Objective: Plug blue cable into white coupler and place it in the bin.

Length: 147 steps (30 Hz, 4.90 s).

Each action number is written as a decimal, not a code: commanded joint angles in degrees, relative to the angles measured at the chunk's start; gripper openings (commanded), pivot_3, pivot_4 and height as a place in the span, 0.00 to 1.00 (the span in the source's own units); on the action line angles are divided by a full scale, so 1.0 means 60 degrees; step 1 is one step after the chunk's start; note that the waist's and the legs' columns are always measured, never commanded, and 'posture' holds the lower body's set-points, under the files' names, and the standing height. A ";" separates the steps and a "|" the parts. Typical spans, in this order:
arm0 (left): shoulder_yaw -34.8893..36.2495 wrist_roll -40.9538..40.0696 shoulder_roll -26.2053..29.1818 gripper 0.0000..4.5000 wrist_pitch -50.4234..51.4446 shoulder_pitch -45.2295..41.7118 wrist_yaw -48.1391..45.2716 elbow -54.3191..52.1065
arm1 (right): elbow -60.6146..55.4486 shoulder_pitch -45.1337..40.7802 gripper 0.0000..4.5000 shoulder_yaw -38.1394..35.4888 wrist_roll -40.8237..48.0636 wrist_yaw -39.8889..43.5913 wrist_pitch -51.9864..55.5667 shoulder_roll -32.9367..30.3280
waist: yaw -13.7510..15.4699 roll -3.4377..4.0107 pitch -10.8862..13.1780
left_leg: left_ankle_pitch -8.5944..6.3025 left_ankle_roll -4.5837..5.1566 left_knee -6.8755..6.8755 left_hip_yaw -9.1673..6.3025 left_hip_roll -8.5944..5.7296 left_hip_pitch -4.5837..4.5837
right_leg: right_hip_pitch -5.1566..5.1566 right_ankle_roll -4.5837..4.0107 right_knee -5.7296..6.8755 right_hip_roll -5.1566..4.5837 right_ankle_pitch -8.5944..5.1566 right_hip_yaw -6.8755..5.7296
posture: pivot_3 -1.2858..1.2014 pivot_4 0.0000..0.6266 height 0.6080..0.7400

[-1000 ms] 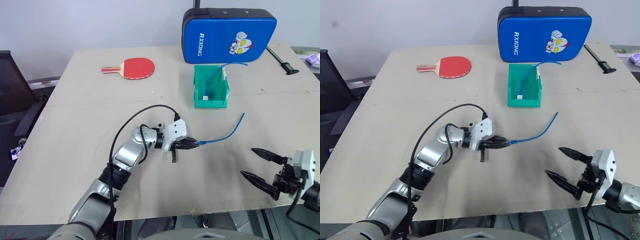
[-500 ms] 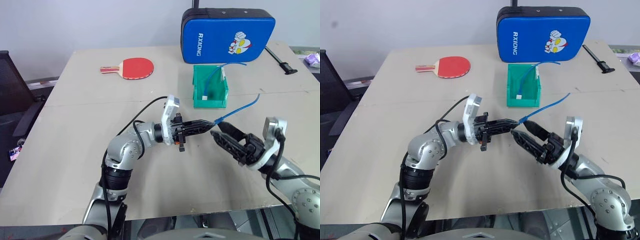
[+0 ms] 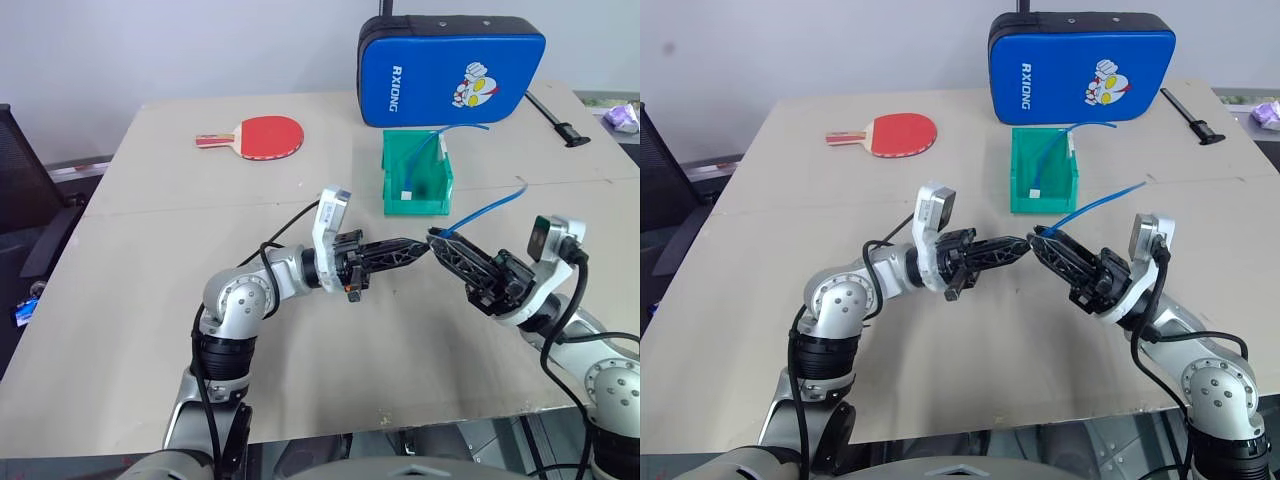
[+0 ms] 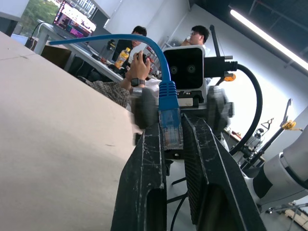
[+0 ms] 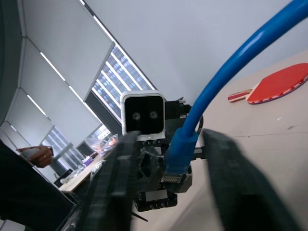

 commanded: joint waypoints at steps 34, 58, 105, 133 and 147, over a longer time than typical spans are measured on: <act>0.0391 0.7780 0.0668 0.98 -0.7857 0.7655 0.5251 -0.3709 | 0.1044 -0.1145 0.00 0.0416 -0.4286 0.2764 -0.1979 -0.1348 | 0.0098 0.0006 -0.0002 | -0.0001 0.0000 -0.0055 0.0033 0.0001 0.0005 | -0.0021 0.0000 -0.0029 0.0007 0.0000 0.0042 | 0.52 0.24 1.00; -0.0572 0.8954 -0.0785 0.98 -0.9452 0.4123 0.5870 0.1801 | 0.0923 -0.1429 0.00 0.0594 -0.4827 0.2964 -0.2053 -0.0876 | 0.0286 0.0006 -0.0009 | -0.0003 0.0004 -0.0036 0.0021 -0.0001 0.0001 | -0.0020 0.0006 -0.0003 -0.0005 0.0011 0.0021 | 0.52 0.24 1.00; -0.1486 0.8039 -0.0716 0.09 -0.9953 0.2501 0.3718 0.0892 | 0.2559 -0.3515 0.00 0.3112 -0.9520 0.1058 -0.4258 0.1376 | -0.0230 0.0006 -0.0014 | -0.0003 0.0004 -0.0021 0.0014 -0.0003 -0.0009 | -0.0062 0.0008 -0.0006 0.0004 0.0013 0.0013 | 0.52 0.24 1.00; -0.1848 0.9239 -0.0525 0.09 -1.0138 0.2204 0.4294 0.0755 | 0.1668 -0.3062 0.00 0.3954 -1.0520 -0.0144 -0.1410 0.1228 | -0.0227 0.0006 -0.0014 | -0.0003 0.0004 -0.0021 0.0016 -0.0003 -0.0010 | -0.0065 0.0008 -0.0003 0.0004 0.0013 0.0015 | 0.52 0.24 1.00; -0.1947 0.9042 -0.1220 0.09 -0.9688 0.2040 0.4620 0.0179 | 0.1472 -0.2855 0.00 0.4538 -1.1027 -0.1536 0.0738 0.2085 | -0.0230 0.0006 -0.0014 | -0.0003 0.0004 -0.0021 0.0019 -0.0009 -0.0015 | -0.0082 0.0009 0.0014 0.0004 0.0013 0.0025 | 0.52 0.24 1.00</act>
